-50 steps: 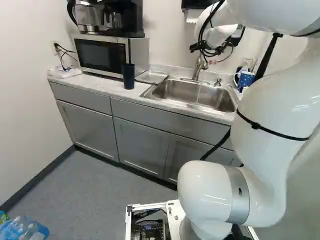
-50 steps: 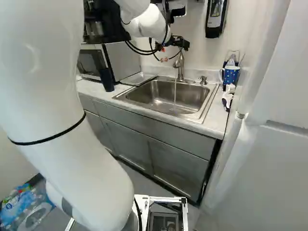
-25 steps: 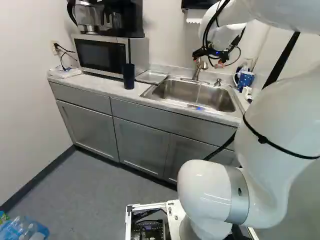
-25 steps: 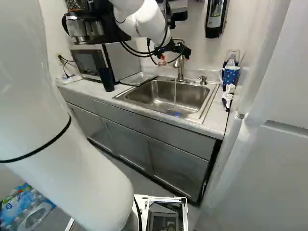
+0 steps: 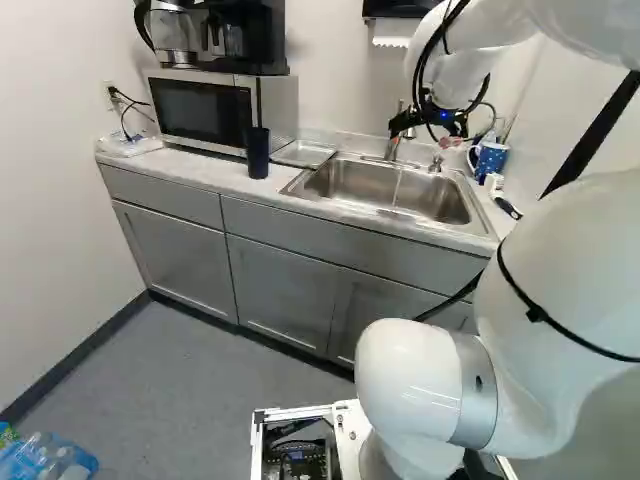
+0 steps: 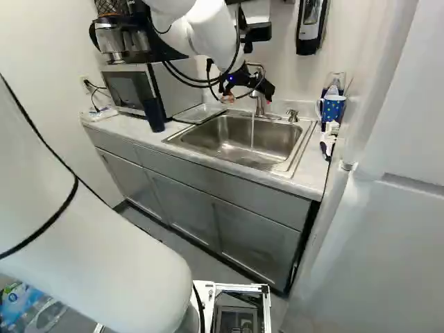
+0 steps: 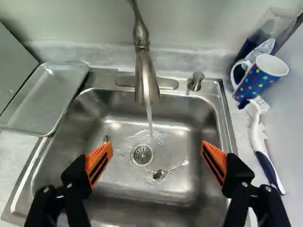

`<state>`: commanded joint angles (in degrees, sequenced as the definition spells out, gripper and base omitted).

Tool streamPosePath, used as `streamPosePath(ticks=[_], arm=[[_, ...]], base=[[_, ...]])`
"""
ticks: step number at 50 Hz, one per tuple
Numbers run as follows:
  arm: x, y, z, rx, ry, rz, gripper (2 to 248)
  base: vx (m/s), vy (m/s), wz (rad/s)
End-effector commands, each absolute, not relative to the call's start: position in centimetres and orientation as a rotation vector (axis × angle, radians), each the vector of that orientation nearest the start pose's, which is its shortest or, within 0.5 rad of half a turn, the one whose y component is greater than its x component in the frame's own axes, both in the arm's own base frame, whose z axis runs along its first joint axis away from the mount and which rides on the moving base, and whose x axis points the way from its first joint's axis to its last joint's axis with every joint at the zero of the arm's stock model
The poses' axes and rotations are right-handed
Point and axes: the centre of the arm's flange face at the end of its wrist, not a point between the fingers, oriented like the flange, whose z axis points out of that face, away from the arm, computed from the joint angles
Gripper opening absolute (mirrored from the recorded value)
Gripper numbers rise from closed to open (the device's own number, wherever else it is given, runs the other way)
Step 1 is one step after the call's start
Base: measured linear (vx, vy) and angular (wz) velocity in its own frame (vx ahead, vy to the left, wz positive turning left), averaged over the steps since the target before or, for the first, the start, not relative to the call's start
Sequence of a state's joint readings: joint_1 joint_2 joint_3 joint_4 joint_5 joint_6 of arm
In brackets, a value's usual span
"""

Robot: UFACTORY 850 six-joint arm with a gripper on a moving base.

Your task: Rinse the cup and place it in the tray

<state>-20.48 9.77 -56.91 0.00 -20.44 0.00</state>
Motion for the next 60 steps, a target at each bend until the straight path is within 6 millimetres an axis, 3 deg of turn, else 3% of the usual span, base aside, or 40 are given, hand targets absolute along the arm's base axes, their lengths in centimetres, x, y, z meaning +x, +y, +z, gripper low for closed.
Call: streamPosePath(ticks=[27,60], arm=[[41.8,-15.3,65.2,-2.996,0.53,-1.203,247],[41.5,-10.2,65.1,-2.977,0.361,-1.204,247]], base=[[0.0,0.0,0.0],[0.0,0.0,0.0]])
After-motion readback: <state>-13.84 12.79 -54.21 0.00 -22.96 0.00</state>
